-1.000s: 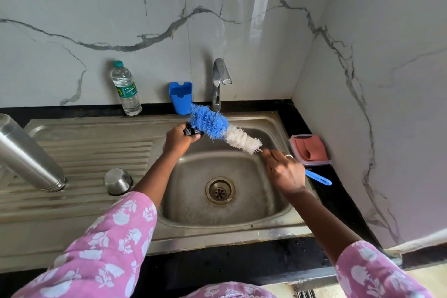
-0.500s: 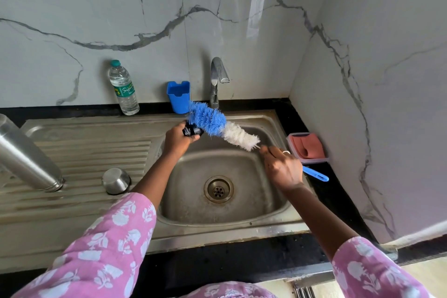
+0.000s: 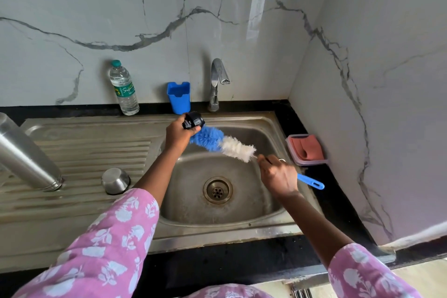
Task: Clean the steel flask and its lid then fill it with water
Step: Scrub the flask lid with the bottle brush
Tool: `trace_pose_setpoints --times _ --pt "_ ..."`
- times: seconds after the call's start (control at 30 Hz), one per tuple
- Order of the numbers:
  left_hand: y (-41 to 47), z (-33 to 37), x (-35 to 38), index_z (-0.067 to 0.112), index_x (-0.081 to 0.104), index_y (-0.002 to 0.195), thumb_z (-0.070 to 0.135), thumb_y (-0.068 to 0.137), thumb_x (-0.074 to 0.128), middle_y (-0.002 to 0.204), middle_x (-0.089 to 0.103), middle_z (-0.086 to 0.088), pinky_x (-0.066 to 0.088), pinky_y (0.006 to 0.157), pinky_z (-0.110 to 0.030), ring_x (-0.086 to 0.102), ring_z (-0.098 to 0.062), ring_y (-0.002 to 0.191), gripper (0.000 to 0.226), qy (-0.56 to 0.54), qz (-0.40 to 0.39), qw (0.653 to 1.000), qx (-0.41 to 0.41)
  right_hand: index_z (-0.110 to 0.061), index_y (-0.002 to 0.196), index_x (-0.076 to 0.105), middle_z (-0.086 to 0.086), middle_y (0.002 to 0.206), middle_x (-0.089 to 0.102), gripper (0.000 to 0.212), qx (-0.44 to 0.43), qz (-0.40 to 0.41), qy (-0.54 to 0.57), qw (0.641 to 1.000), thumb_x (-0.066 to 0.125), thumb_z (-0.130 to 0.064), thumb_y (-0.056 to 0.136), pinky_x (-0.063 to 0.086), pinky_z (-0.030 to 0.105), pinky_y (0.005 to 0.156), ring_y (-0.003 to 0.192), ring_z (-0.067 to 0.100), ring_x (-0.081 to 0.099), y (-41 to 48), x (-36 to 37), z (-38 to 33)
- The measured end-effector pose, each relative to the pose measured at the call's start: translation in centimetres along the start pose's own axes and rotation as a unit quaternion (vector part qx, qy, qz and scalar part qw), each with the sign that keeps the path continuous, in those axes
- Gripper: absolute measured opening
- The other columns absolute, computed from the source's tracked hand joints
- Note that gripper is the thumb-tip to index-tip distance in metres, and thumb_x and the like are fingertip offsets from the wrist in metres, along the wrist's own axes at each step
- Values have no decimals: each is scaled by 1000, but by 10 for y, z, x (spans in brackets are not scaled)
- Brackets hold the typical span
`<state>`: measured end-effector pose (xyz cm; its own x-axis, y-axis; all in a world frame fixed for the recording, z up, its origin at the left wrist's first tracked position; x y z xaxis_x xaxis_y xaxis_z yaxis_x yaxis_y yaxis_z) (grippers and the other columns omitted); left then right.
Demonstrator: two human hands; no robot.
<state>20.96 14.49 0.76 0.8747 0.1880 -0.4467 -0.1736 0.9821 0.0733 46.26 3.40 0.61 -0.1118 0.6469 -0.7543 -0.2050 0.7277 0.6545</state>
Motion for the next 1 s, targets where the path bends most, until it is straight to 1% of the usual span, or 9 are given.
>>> trace_pose_setpoints --times 0.07,0.3,0.47,0.53,0.63,0.73,0.83,0.93,1.0 --pt "1 5 -2 7 57 127 10 82 70 116 65 -15 43 87 -29 59 -27 108 47 -20 14 1000 1 -14 66 69 2 53 53 6 33 -7 0 999 69 -9 68 29 21 31 36 28 52 3 4 0" --pt "6 -13 -11 7 60 122 10 80 72 112 66 -16 47 89 -36 61 -30 105 43 -44 56 997 -36 -11 61 66 5 53 55 30 134 49 77 987 48 -22 83 27 19 33 34 31 48 10 -10 16" --pt "3 -19 -2 6 62 118 12 83 69 110 67 -14 45 85 -31 61 -28 102 36 -96 53 992 -63 -13 68 66 2 55 53 21 78 40 52 995 53 -17 83 27 20 32 35 28 50 15 -11 3" --pt "5 -26 -4 7 63 115 15 84 70 107 68 -14 48 87 -35 63 -30 101 33 -117 65 987 -87 -14 72 68 2 56 53 18 53 40 38 997 54 -14 82 29 21 30 35 27 50 12 -13 4" --pt "7 -34 -8 10 64 113 16 84 69 103 68 -12 51 90 -42 64 -33 101 30 -131 64 984 -103 -14 78 71 2 57 55 26 21 39 29 999 45 -13 83 32 23 29 35 26 50 7 -14 7" --pt "3 -25 2 11 62 116 15 86 67 100 65 -5 50 89 -40 62 -29 100 31 -104 21 992 -72 -13 78 70 3 57 54 22 43 31 28 998 49 -9 82 31 22 29 34 27 50 10 -11 10" --pt "0 -23 12 12 59 119 13 88 65 106 65 -8 50 93 -43 62 -29 102 32 -137 -7 988 -76 -12 76 68 3 56 53 8 52 23 25 998 61 -8 79 31 22 29 35 27 50 16 -9 3" --pt "0 -23 13 1 52 126 0 91 56 103 62 -5 51 83 -25 60 -17 94 35 -261 -13 959 -108 -12 78 68 2 57 54 11 33 27 25 999 58 -11 81 30 22 30 36 25 50 13 -12 2" --pt "-2 -23 11 -3 49 128 -4 93 51 108 59 -6 49 81 -21 56 -17 100 36 -305 -14 945 -119 -13 78 69 2 58 54 14 25 30 25 999 55 -11 83 31 22 31 36 25 50 7 -14 7"
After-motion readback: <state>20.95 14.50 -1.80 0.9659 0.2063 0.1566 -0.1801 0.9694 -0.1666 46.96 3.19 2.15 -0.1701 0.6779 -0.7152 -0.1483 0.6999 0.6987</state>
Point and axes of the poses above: each hand's wrist, its own y-axis towards the middle knuckle, its own x-axis out of the palm, z = x × y, the point moved 7 cm from there along y, towards the middle knuckle
